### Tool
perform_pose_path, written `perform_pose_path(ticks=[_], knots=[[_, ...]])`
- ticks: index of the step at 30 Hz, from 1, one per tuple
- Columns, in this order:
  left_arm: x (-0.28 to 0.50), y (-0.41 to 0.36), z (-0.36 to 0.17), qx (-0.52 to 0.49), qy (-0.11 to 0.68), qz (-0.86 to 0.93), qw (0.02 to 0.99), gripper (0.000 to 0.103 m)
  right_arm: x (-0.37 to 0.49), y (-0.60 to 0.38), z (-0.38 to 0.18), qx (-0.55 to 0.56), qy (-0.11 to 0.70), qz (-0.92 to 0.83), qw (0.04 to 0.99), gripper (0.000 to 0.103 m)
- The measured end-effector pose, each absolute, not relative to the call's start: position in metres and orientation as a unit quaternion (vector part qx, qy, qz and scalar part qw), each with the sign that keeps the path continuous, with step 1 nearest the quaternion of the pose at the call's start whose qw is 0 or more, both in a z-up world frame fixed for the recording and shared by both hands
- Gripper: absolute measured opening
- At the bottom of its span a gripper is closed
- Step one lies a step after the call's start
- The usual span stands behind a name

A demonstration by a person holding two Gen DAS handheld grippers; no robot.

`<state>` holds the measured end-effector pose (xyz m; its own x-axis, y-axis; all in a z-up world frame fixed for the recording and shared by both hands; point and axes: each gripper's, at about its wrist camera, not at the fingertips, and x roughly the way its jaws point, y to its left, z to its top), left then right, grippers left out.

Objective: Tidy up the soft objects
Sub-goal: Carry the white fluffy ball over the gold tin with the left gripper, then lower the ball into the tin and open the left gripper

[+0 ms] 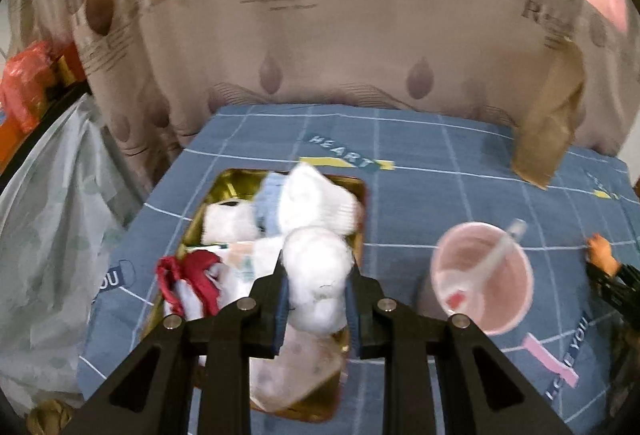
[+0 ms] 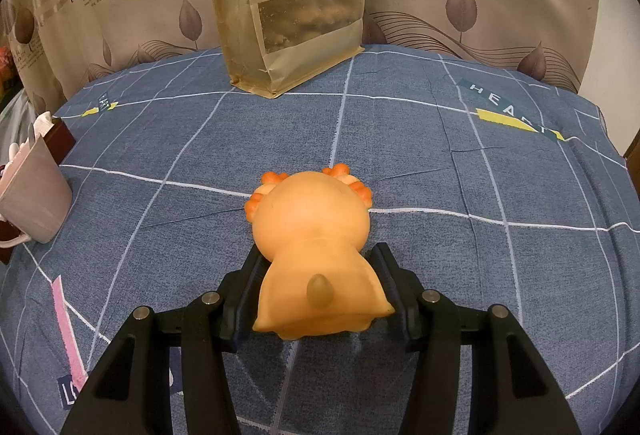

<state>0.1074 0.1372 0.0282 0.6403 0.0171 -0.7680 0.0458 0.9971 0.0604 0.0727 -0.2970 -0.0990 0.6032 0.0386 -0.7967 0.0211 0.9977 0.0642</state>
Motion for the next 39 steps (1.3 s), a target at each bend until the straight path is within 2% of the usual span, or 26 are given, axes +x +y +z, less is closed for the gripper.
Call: perform_pose_path(ticks=[15,36,39], knots=[[0.155,0.189,0.008,0.03,0.446,0.042,0.893,0.024,0.072,-0.297,-0.099,0.033,0.445,0.004,0.895,0.051],[0.21,0.207,-0.022,0.02,0.473,0.042,0.88,0.024,0.073,-0.298,-0.1,0.03,0.446,0.005,0.895,0.052],[0.215,0.206,-0.028,0.023,0.476,0.043,0.878,0.026,0.073,-0.297,-0.1,0.03,0.446,0.005,0.895,0.052]])
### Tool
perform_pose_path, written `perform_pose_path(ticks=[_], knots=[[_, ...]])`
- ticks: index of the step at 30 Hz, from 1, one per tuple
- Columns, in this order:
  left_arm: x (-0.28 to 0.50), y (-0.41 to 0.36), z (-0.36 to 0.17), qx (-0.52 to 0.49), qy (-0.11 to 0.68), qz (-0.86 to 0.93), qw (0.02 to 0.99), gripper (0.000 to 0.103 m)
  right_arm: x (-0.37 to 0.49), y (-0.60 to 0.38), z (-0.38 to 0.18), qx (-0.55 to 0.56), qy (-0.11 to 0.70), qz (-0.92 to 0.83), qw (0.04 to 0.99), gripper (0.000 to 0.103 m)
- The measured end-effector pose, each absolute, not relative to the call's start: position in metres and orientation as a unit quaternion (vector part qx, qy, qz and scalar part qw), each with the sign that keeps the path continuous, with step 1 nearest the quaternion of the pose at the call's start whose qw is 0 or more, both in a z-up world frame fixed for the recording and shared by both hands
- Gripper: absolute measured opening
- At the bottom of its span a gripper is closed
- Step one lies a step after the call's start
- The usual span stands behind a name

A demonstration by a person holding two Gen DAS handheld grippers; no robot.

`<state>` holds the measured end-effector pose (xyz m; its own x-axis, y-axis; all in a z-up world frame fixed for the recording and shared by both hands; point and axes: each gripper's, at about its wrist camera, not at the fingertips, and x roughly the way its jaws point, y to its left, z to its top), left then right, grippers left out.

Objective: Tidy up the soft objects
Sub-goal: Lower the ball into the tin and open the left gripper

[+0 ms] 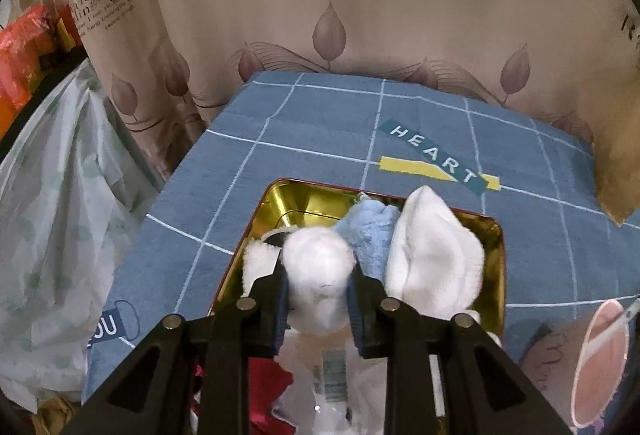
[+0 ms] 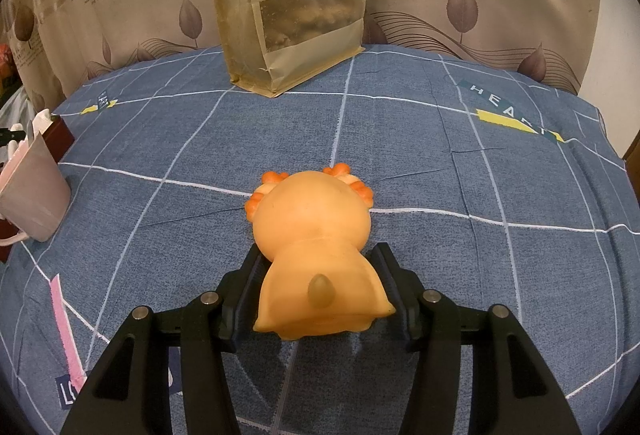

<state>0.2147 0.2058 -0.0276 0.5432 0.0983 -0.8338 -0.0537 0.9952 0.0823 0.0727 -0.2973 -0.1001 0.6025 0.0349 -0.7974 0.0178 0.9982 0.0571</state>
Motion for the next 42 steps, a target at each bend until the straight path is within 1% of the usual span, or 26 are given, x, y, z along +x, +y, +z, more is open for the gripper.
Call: perform_pose_path(ticks=[7,8,9,13,16,26,34,40,42], knots=[[0.217,0.203,-0.034,0.039,0.477,0.065,0.876,0.029,0.073,-0.297,-0.101,0.027,0.446,0.004,0.895,0.052],[0.217,0.204,-0.034,0.041,0.478,0.066,0.875,0.031,0.073,-0.297,-0.101,0.027,0.446,0.004,0.895,0.052],[0.217,0.203,-0.034,0.043,0.477,0.069,0.875,0.036,0.073,-0.297,-0.101,0.026,0.446,0.004,0.895,0.052],[0.212,0.203,-0.03,0.051,0.469,0.078,0.878,0.038,0.073,-0.298,-0.101,0.026,0.446,0.004,0.895,0.052],[0.206,0.199,-0.024,0.061,0.461,0.077,0.882,0.042,0.073,-0.298,-0.101,0.025,0.446,0.004,0.895,0.052],[0.176,0.181,-0.004,0.089,0.431,0.072,0.895,0.044,0.073,-0.298,-0.101,0.023,0.446,0.003,0.895,0.052],[0.124,0.162,0.011,0.114,0.4,0.072,0.907,0.045,0.074,-0.297,-0.102,0.019,0.447,0.002,0.894,0.052],[0.079,0.16,0.013,0.105,0.391,0.077,0.911,0.045,0.074,-0.295,-0.102,0.016,0.447,0.001,0.894,0.052],[0.062,0.163,0.012,0.098,0.388,0.081,0.913,0.048,0.074,-0.296,-0.102,0.016,0.447,0.001,0.894,0.052]])
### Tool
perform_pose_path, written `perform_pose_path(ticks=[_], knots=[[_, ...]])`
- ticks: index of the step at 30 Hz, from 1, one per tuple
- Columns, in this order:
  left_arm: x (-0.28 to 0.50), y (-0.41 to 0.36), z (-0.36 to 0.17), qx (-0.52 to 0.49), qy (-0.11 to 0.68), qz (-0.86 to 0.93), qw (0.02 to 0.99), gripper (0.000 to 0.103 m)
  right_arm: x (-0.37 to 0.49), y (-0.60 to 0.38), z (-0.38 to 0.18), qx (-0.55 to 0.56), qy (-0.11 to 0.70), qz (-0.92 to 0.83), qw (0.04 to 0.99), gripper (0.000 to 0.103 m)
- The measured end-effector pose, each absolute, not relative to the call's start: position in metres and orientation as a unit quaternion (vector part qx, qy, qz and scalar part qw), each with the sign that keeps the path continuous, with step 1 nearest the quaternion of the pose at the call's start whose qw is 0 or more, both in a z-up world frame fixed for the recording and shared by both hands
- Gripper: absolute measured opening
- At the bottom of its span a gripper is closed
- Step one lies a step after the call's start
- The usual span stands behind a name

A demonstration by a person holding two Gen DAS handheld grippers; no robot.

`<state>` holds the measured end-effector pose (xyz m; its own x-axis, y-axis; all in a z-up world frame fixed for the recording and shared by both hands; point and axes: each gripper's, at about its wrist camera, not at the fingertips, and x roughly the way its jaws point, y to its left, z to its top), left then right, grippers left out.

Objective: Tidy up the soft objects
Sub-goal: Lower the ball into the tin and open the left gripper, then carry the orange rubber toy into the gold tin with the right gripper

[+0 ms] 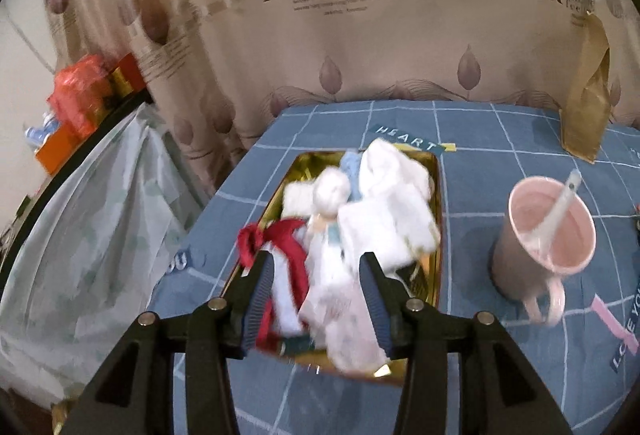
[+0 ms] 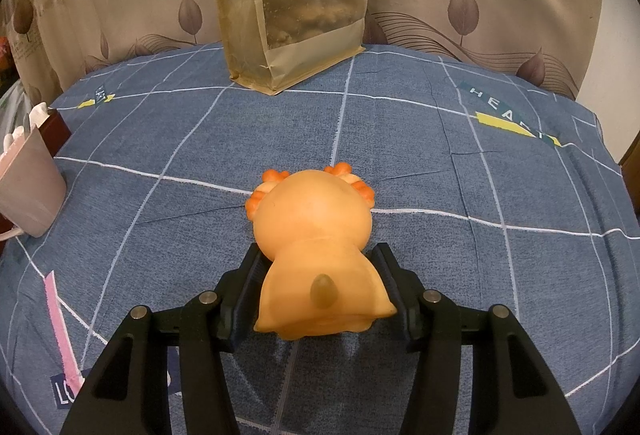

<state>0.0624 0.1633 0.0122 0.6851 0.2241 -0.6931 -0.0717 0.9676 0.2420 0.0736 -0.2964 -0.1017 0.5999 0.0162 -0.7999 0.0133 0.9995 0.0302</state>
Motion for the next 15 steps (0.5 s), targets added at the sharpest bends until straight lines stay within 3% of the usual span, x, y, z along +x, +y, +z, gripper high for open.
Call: perform_pose_path(ticks=[5,15], knots=[[0.036,0.176,0.01,0.072,0.39,0.097,0.913,0.058,0.074,-0.296,-0.101,0.017,0.447,0.001,0.894,0.052],[0.018,0.188,0.016,0.044,0.373,0.092,0.922,0.06,0.074,-0.295,-0.1,0.014,0.447,-0.003,0.894,0.052]])
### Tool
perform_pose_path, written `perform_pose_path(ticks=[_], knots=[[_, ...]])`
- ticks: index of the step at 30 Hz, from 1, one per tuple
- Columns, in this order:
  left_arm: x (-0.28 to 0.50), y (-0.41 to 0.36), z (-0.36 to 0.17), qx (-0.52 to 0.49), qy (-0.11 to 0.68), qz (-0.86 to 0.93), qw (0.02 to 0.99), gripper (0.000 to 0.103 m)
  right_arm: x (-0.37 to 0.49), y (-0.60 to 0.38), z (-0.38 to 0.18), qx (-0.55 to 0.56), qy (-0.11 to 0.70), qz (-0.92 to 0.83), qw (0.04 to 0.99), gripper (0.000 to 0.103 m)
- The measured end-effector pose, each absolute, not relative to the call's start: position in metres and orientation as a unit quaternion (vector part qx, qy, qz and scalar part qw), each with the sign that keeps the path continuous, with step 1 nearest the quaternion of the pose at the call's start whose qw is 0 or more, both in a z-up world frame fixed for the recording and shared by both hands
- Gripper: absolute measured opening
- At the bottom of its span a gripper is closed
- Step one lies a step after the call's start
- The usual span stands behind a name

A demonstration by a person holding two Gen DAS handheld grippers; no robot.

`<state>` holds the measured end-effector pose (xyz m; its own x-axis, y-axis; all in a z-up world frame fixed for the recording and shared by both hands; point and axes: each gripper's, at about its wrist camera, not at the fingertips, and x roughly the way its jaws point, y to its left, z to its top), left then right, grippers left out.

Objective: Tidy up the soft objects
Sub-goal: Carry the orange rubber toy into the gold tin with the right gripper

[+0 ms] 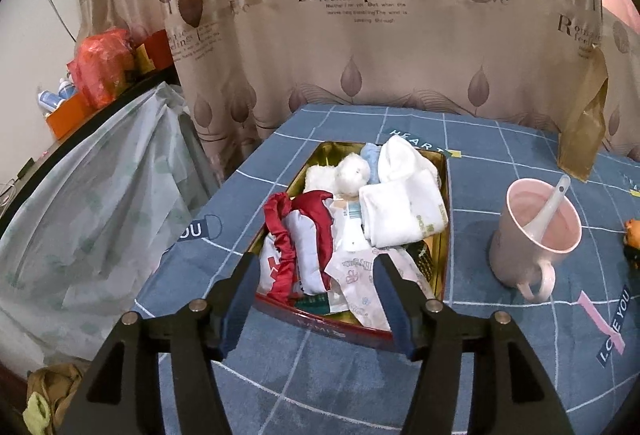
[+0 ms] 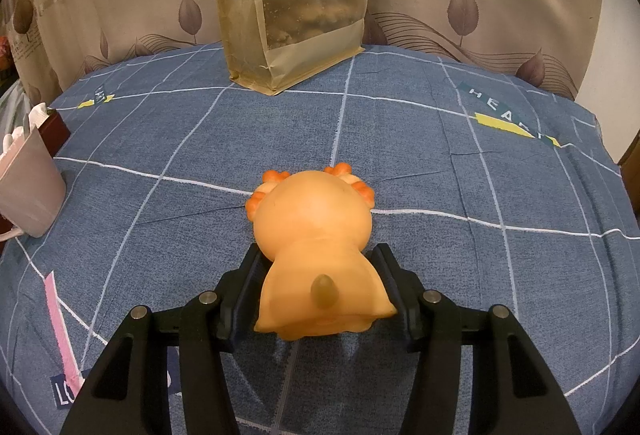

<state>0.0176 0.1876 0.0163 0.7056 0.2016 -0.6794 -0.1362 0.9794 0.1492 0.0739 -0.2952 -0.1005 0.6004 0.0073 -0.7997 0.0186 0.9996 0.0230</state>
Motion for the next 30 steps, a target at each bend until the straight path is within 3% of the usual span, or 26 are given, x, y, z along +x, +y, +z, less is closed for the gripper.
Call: perform_pose_path(ticks=[5,17,30], knots=[[0.021,0.19,0.01,0.049,0.384,0.095,0.917,0.06,0.072,-0.293,-0.098,0.012,0.443,-0.011,0.896,0.046],[0.025,0.211,0.005,0.017,0.396,0.118,0.91,0.06,0.068,-0.266,-0.057,0.009,0.41,-0.007,0.912,0.045],[0.026,0.225,0.002,-0.004,0.404,0.135,0.905,0.06,0.067,-0.139,0.01,-0.025,0.362,0.129,0.923,0.045]])
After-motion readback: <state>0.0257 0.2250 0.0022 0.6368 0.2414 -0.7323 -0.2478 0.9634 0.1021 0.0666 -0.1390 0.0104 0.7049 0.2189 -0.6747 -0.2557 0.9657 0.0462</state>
